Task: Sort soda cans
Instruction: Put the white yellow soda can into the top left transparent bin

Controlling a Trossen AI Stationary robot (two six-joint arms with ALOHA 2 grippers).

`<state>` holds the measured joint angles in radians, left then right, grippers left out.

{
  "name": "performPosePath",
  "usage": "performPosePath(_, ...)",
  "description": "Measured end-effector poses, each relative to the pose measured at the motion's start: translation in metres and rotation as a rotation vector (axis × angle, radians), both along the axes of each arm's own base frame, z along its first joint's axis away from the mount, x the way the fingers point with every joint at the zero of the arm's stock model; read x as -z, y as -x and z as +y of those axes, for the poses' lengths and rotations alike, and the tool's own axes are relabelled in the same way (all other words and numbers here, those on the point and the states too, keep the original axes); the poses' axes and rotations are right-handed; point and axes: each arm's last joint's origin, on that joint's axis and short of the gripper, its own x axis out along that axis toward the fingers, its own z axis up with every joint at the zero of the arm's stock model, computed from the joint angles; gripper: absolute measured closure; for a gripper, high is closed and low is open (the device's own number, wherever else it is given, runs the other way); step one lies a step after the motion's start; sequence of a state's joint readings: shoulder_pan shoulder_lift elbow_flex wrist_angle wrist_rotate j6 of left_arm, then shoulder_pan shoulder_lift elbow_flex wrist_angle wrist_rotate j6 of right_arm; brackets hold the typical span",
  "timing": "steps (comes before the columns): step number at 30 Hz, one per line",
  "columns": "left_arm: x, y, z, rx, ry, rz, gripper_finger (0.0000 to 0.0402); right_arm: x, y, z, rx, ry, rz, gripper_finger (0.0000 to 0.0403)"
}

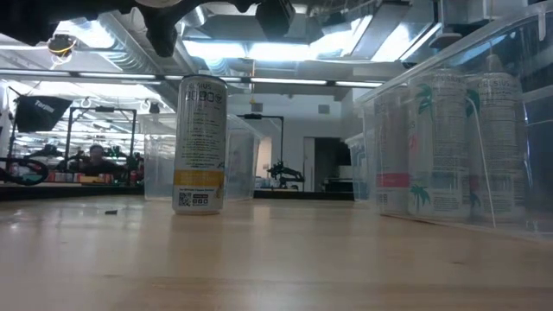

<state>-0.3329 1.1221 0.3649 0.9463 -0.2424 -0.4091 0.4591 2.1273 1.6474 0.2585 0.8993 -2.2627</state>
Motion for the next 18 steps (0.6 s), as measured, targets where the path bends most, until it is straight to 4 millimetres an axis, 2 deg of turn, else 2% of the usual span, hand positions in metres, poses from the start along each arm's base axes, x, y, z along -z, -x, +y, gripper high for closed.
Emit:
performPosePath(3, 0.0, 0.0, 0.0, 0.0, -0.002, -0.001, 0.0133, 0.0, 0.0, 0.0, 0.001, -0.001, -0.001, 0.0153)
performPosePath(7, -0.001, 0.0, 0.0, 0.0, -0.029, -0.009, 0.0133, -0.001, 0.0, 0.0, 0.013, -0.016, -0.017, 0.0086)
performPosePath(12, -0.011, 0.007, 0.004, -0.016, -0.051, -0.065, 0.0136, -0.008, 0.013, 0.021, 0.072, 0.041, -0.04, 0.0017)
performPosePath(14, -0.019, 0.012, 0.008, -0.037, -0.059, -0.105, 0.0137, -0.012, 0.021, 0.032, 0.089, 0.052, -0.054, 0.001)
performPosePath(18, -0.035, 0.023, 0.02, -0.115, -0.101, -0.181, 0.0138, -0.03, 0.039, 0.047, 0.128, 0.008, -0.106, 0.0024)
